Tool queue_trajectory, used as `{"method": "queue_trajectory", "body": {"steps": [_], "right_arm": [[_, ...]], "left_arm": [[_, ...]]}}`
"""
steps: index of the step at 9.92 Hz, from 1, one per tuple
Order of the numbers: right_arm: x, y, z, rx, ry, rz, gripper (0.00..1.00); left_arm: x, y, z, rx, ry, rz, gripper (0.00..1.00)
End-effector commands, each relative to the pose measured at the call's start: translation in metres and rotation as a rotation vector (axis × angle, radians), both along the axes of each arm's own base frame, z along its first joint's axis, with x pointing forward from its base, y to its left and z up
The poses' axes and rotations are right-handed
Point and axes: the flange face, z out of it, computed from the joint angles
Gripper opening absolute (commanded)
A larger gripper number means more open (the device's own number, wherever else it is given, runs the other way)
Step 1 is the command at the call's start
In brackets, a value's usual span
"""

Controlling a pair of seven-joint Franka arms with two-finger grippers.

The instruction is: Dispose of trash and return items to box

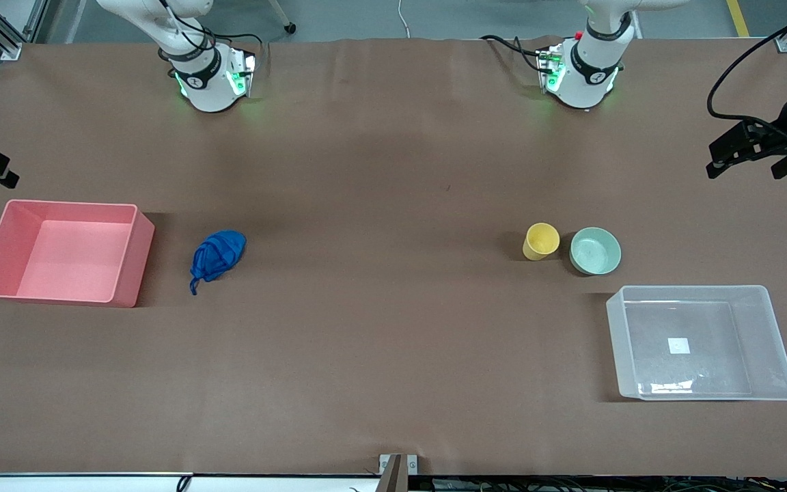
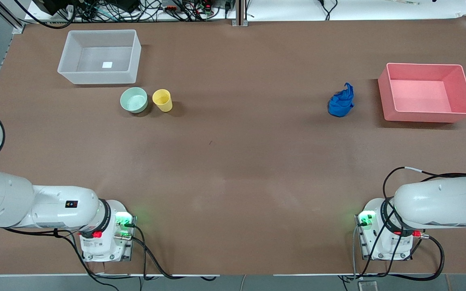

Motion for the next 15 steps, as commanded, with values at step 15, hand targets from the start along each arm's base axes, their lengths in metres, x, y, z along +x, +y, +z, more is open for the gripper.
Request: {"method": "queue_trajectory", "body": {"steps": [15], "right_arm": [[0.003, 0.119, -0.378, -0.014, 0.117, 0.104, 1.0]], "left_arm": [[-0.001, 0.013, -0.303, 0.006, 0.04, 0.015, 1.0]]}}
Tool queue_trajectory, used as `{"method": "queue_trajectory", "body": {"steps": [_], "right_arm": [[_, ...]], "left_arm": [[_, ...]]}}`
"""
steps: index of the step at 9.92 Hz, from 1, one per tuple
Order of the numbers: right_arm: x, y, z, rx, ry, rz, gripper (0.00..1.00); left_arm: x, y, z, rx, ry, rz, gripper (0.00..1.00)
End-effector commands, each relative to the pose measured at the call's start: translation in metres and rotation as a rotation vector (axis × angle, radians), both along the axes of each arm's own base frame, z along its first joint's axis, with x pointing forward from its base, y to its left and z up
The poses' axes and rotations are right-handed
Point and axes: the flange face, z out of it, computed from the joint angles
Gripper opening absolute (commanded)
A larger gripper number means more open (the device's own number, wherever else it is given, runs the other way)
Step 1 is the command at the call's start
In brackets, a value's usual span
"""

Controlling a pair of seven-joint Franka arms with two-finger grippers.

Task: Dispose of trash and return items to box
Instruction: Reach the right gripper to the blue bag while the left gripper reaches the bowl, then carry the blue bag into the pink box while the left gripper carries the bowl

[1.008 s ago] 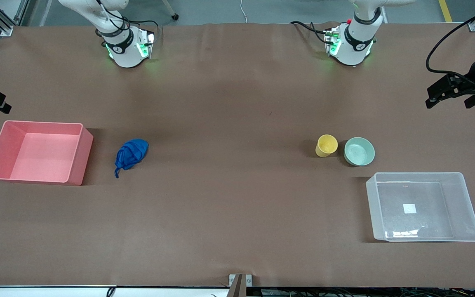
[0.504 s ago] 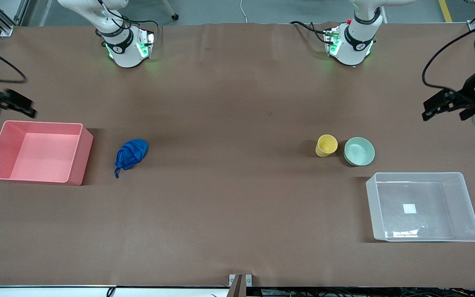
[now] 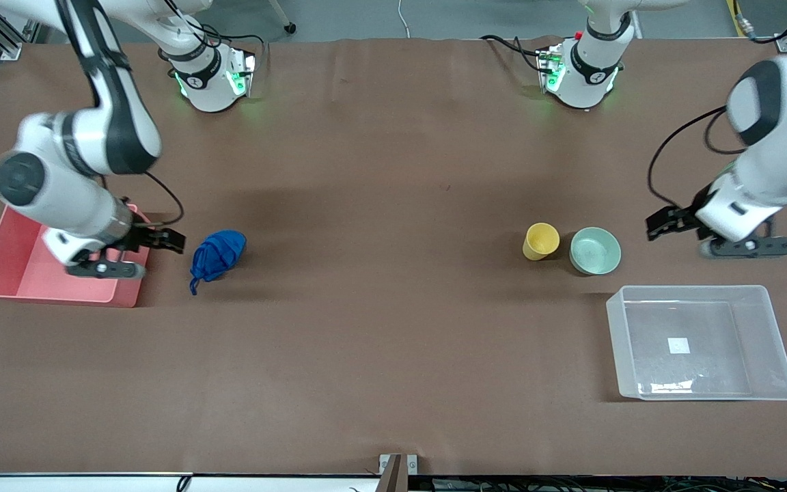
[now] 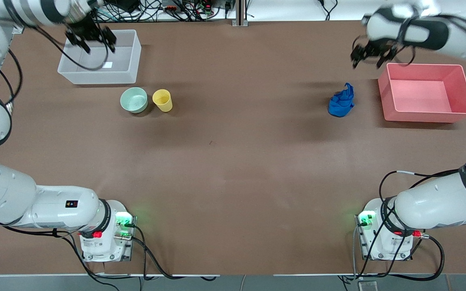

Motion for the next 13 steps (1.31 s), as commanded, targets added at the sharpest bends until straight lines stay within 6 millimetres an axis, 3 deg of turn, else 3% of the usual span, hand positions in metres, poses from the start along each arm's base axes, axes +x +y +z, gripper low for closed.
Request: {"method": "queue_trajectory", "body": {"steps": [1, 3, 4, 5, 6, 7, 8, 9, 10, 11, 12, 13], "right_arm": [[-0.007, 0.012, -0.063, -0.011, 0.035, 0.011, 1.0], [-0.009, 0.009, -0.097, -0.005, 0.002, 0.002, 0.99], [-0.014, 0.014, -0.108, -0.006, 0.014, 0.012, 0.87], [-0.02, 0.018, -0.117, -0.004, -0.002, 0.02, 0.63], [-0.021, 0.02, -0.12, -0.002, -0.002, 0.019, 0.27], [-0.018, 0.02, -0.117, 0.0, -0.008, -0.009, 0.05], [-0.014, 0.018, -0.114, 0.001, -0.015, -0.03, 0.01], [-0.012, 0.021, -0.11, -0.001, 0.0, -0.034, 0.01], [-0.005, 0.024, -0.095, -0.006, 0.033, -0.044, 0.01], [0.003, 0.033, -0.058, -0.003, 0.05, -0.036, 0.01], [0.02, 0.035, -0.009, -0.007, 0.083, -0.044, 0.01], [0.034, 0.02, 0.038, -0.011, 0.107, -0.055, 0.01]], "left_arm": [[-0.016, 0.0, -0.09, 0.006, 0.039, -0.016, 1.0], [-0.015, 0.004, -0.141, 0.005, 0.062, -0.009, 1.0], [-0.016, 0.005, -0.159, 0.004, 0.055, -0.007, 1.0], [-0.016, 0.005, -0.181, 0.003, 0.067, 0.01, 1.0], [-0.019, 0.005, -0.195, 0.003, 0.085, 0.01, 1.0], [-0.024, 0.004, -0.204, 0.003, 0.104, 0.011, 0.98], [-0.027, 0.005, -0.212, 0.005, 0.119, 0.011, 0.93], [-0.029, 0.005, -0.218, 0.005, 0.13, 0.011, 0.64], [-0.029, 0.005, -0.218, 0.005, 0.131, 0.011, 0.34], [-0.03, 0.005, -0.219, 0.006, 0.133, 0.01, 0.19], [-0.033, 0.005, -0.221, 0.007, 0.14, 0.01, 0.12], [-0.036, 0.005, -0.222, 0.007, 0.147, 0.01, 0.11]]}}
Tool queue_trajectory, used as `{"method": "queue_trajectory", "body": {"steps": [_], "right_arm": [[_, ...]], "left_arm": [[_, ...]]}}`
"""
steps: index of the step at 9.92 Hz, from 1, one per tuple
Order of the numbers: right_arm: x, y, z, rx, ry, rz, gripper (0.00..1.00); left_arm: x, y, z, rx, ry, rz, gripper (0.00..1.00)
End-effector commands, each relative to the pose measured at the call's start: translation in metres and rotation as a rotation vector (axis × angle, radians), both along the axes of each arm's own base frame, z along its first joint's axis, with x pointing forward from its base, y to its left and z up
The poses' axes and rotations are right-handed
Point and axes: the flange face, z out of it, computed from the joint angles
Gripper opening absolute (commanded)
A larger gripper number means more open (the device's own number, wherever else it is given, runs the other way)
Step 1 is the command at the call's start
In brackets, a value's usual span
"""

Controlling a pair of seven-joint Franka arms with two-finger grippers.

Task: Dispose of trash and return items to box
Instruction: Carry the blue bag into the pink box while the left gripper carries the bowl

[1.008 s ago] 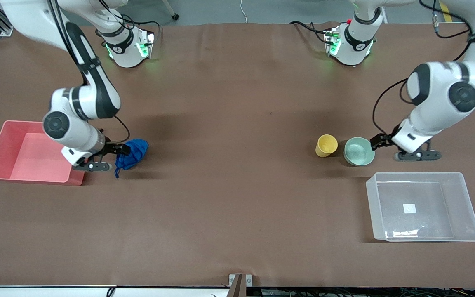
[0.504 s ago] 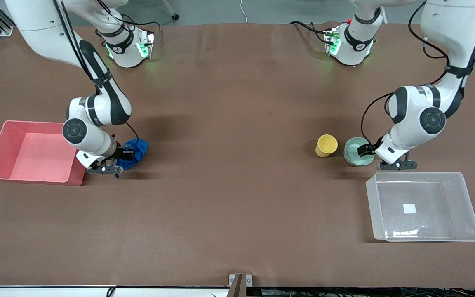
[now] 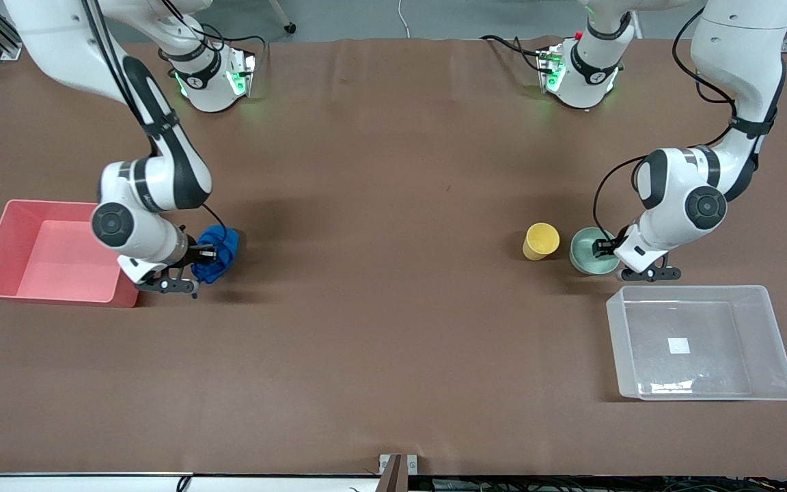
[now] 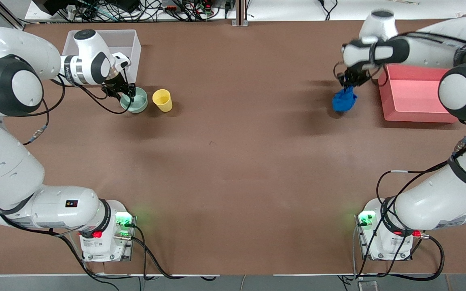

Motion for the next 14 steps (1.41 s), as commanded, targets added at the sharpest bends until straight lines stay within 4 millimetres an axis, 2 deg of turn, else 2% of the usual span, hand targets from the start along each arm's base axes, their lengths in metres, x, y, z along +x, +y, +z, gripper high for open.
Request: {"method": "queue_trajectory", "body": {"steps": [1, 2, 3, 4, 5, 6, 7, 8, 9, 10, 11, 12, 13, 14], "right_arm": [[0.019, -0.042, 0.113, 0.009, -0.009, -0.028, 0.01], [0.018, -0.086, 0.144, 0.023, -0.039, 0.003, 0.01], [0.013, -0.143, 0.154, 0.035, -0.055, 0.045, 0.01], [0.005, -0.202, 0.151, 0.042, -0.055, 0.082, 0.01], [-0.002, -0.243, 0.146, -0.012, -0.065, 0.103, 0.01], [-0.01, -0.272, 0.124, -0.045, -0.064, 0.111, 0.01], [-0.018, -0.287, 0.085, -0.034, -0.053, 0.126, 0.02], [-0.024, -0.294, 0.045, -0.024, -0.042, 0.12, 0.04], [-0.028, -0.299, -0.002, -0.005, -0.018, 0.111, 0.05], [-0.027, -0.299, -0.033, 0.003, -0.019, 0.113, 0.07], [-0.026, -0.298, -0.044, -0.003, -0.045, 0.12, 0.14], [-0.025, -0.302, -0.052, -0.003, -0.053, 0.135, 0.42], [-0.024, -0.302, -0.053, -0.002, -0.061, 0.16, 0.99], [-0.021, -0.3, -0.043, -0.007, -0.072, 0.167, 1.0]], "left_arm": [[-0.015, 0.003, -0.016, 0.007, 0.025, 0.003, 0.09], [-0.015, 0.003, -0.005, 0.007, 0.018, 0.002, 0.06], [-0.017, 0.004, 0.016, 0.008, 0.015, -0.003, 0.03], [-0.015, 0.007, 0.041, 0.008, 0.028, -0.009, 0.01], [-0.005, 0.011, 0.075, 0.007, 0.012, -0.014, 0.01], [0.012, 0.011, 0.106, 0.008, 0.001, -0.016, 0.01], [0.034, 0.01, 0.138, 0.008, -0.005, -0.018, 0.01], [0.057, 0.012, 0.159, 0.007, -0.033, -0.012, 0.01], [0.081, 0.022, 0.167, 0.009, -0.066, 0.003, 0.01], [0.105, 0.04, 0.166, 0.019, -0.089, 0.023, 0.01], [0.129, 0.051, 0.157, 0.025, -0.104, -0.009, 0.01], [0.147, 0.074, 0.148, 0.028, -0.115, 0.01, 0.01], [0.164, 0.077, 0.135, -0.012, -0.125, 0.034, 0.01], [0.176, 0.101, 0.119, -0.01, -0.127, 0.037, 0.01]]}}
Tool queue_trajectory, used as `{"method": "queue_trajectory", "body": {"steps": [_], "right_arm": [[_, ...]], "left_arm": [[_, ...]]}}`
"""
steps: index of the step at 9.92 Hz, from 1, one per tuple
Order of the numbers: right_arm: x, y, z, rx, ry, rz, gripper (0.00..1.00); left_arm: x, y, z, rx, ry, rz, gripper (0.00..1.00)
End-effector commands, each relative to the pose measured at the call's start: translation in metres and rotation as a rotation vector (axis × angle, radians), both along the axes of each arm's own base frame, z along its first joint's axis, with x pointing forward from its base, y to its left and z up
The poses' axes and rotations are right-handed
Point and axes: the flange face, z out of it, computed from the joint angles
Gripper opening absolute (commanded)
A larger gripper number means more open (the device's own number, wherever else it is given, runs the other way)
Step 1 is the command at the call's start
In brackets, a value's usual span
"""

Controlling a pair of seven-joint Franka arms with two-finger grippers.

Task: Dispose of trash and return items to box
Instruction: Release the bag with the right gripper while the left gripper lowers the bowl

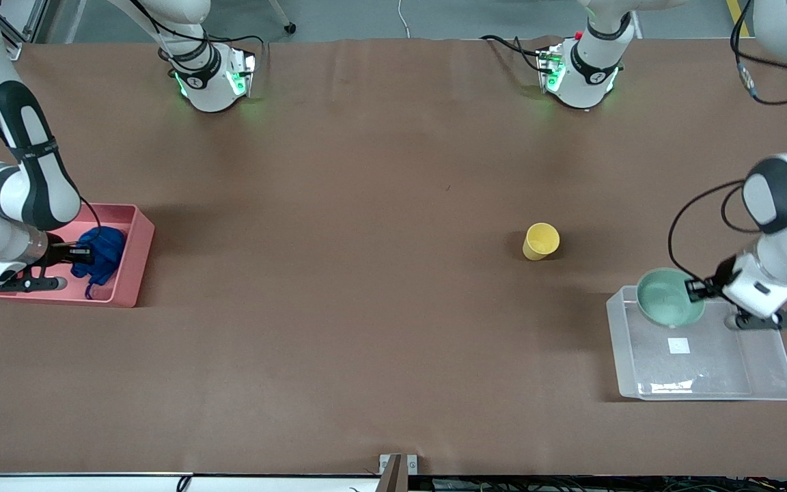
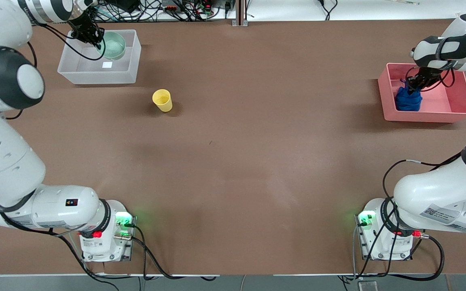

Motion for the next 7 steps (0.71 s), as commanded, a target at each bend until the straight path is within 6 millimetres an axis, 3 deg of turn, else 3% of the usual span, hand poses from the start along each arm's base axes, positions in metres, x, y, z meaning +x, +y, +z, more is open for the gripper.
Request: {"method": "queue_trajectory", "body": {"steps": [1, 3, 5, 7], "right_arm": [[0.005, -0.001, 0.061, -0.023, -0.063, 0.022, 1.0], [0.011, 0.025, 0.171, -0.035, -0.11, -0.006, 1.0], [0.013, 0.084, 0.238, -0.041, -0.186, -0.121, 1.0], [0.009, 0.153, 0.299, -0.043, -0.179, -0.218, 1.0]], "left_arm": [[0.033, 0.027, -0.055, -0.018, 0.021, -0.007, 0.01], [0.039, 0.037, -0.096, -0.015, 0.0, 0.009, 0.01], [0.039, 0.049, -0.13, -0.002, -0.014, 0.031, 0.02], [0.036, 0.053, -0.142, 0.001, -0.007, 0.036, 0.04]]}}
